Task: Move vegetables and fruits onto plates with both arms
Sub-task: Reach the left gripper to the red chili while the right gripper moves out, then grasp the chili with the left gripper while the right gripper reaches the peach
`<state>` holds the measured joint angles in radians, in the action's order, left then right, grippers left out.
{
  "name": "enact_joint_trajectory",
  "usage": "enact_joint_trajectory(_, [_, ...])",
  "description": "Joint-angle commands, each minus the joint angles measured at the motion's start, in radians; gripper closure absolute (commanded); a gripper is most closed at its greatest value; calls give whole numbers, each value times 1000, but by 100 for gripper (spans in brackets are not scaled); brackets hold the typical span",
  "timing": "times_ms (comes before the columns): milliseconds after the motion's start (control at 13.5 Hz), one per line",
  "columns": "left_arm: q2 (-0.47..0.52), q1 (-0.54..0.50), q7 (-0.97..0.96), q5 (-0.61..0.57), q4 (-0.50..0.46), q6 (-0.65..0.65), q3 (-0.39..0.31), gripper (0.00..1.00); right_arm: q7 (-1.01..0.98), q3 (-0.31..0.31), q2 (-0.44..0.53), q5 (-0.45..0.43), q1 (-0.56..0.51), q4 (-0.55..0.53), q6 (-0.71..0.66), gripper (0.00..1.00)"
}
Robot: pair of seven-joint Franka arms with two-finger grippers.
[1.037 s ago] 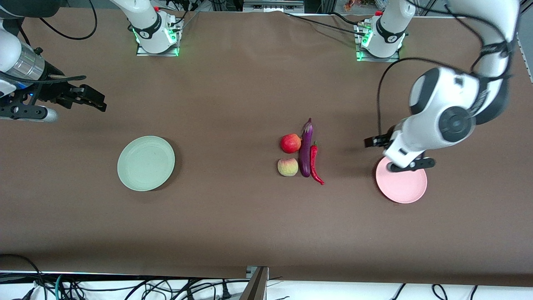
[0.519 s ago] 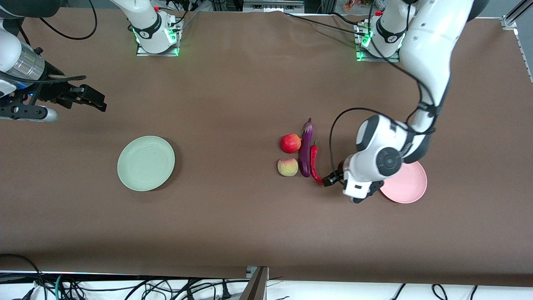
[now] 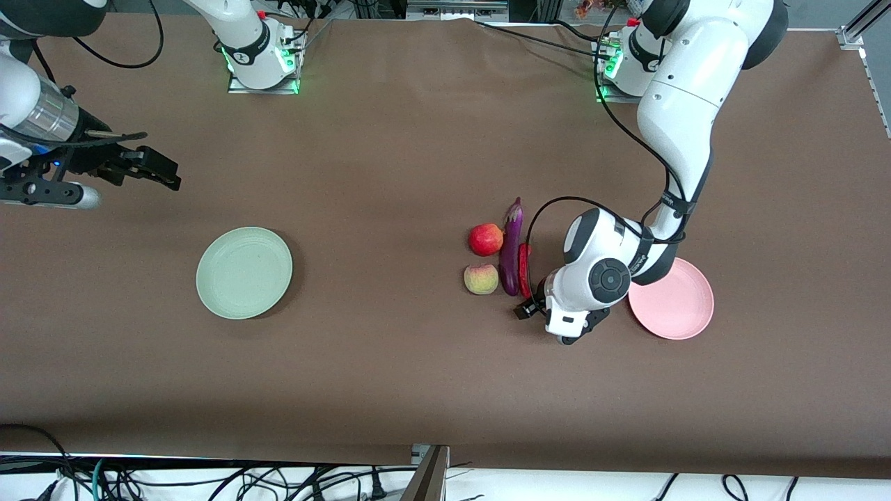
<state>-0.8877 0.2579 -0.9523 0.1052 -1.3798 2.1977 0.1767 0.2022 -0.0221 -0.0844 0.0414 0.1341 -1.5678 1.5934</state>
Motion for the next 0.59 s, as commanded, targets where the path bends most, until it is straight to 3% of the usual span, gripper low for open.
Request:
enact_joint_trajectory(0, [-17,14,26,24,27,-7,-6,67,2,1,-78,11,1,11,3,0])
enact_joint_trajectory(74, [-17,14,27,24,25,-7,-5,87,-6,1,-134,12,1,12,0,0])
enact_joint_trajectory(148, [-17,20,27,24,24,-7,-5,100,-24,2,-155,18,2,8,5,0])
enact_joint_trajectory(370, [-19,21,33,19,19,-7,-6,100,52,2,-184,35,93,9,78,0])
enact_joint_trajectory(519, [-10,9,85,10,18,-25,-9,100,185,2,-236,118,140,12,161,0])
